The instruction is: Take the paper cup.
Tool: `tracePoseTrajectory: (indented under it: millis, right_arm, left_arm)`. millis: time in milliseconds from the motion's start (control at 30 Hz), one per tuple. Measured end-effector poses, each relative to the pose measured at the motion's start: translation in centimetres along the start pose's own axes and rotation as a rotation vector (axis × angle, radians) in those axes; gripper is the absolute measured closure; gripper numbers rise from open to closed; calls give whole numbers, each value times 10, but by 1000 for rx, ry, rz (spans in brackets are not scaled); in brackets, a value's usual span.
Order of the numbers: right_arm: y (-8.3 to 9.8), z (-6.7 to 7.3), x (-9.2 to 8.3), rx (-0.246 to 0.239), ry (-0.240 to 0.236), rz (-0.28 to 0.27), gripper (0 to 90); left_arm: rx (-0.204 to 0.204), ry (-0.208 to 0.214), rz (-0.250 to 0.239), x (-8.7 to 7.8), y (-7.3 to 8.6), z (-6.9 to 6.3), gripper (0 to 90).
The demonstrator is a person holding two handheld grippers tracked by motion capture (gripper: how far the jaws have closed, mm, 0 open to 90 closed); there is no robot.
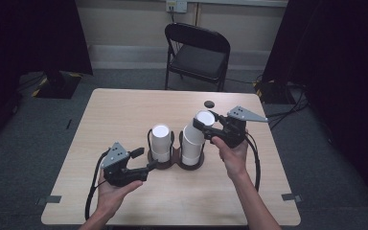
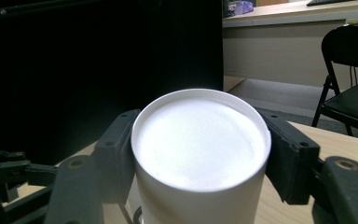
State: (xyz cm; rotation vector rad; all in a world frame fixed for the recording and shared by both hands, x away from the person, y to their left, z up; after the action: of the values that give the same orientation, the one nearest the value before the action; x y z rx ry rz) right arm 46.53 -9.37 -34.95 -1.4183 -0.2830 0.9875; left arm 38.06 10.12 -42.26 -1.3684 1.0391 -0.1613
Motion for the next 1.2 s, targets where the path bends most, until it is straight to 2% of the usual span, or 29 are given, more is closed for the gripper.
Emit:
tracePoseTrajectory:
  millis: [67,200,333,567,800,900,1200]
  right_arm:
    - [0,2,-2,8,-9,0,344]
    - [1,8,-12,30,-33,-23,344]
    - [7,14,-19,50,-50,-22,345]
    - [22,20,-25,132,-102,-34,345]
    - [36,29,-31,221,-183,-38,345]
    - [40,34,-31,261,-234,-48,346]
    - [47,55,-25,311,-331,-27,346]
  left_arm:
    - [10,4,1,4,-3,-3,331]
    - [13,27,-29,9,-8,-10,395]
    - [40,41,-29,11,-7,-16,422]
    - [48,70,-50,9,-4,-24,447]
    - [84,68,-53,13,-1,-31,465]
    - [97,71,-52,14,0,-34,491]
    - [128,42,-61,17,1,-36,531]
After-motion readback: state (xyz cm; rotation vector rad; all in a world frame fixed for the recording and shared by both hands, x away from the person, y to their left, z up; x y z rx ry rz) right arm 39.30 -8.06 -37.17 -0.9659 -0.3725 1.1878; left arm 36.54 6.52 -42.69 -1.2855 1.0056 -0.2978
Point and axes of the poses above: each handheld gripper's, and its own axes: x roughly forward along the jaws, y roughly out of its underside, z roughly to its left, the point moved 9 cm from there along x, roughly forward along the jaws, and after that the axes turned 12 degrees about z, right-handed, at the moved point
